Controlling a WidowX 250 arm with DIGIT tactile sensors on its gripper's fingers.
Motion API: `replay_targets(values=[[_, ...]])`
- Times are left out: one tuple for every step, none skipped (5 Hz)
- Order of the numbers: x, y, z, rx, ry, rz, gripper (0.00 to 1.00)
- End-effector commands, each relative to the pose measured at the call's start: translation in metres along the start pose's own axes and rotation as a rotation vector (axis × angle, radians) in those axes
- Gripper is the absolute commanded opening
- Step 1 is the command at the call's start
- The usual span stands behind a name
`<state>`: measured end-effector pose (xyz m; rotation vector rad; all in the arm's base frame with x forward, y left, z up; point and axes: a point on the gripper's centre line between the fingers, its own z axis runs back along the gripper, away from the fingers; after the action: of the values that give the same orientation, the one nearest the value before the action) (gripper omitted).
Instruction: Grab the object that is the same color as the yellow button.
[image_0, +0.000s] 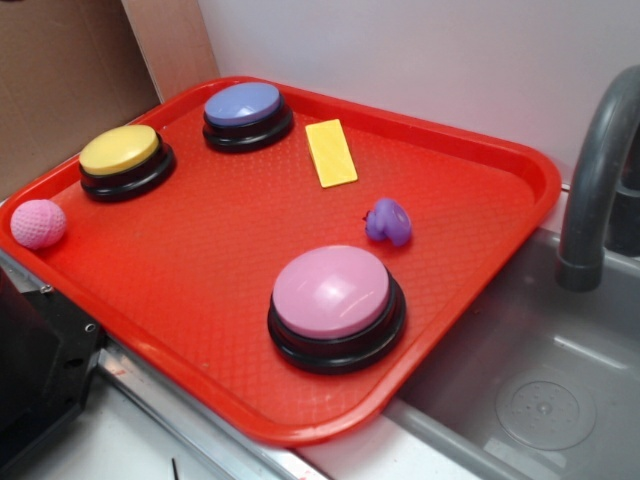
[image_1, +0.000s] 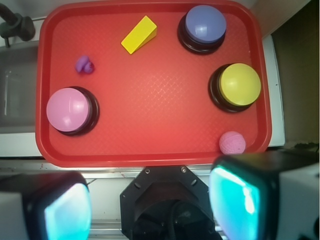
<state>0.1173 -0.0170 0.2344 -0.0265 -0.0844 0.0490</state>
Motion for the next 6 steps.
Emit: replay_targets(values=[[0.055,0.003,-0.036,0.040,0.022,0.336,1.00],[0.055,0.003,-0.036,0.040,0.022,0.336,1.00],[0.055,0.003,-0.036,0.040,0.022,0.336,1.00],[0.055,0.003,-0.036,0.040,0.022,0.336,1.00],[0.059,0.010,-0.073,0.096,0.082,0.511,1.00],[0.078,-0.007,-0.084,0.122,0.000,0.407,1.00]])
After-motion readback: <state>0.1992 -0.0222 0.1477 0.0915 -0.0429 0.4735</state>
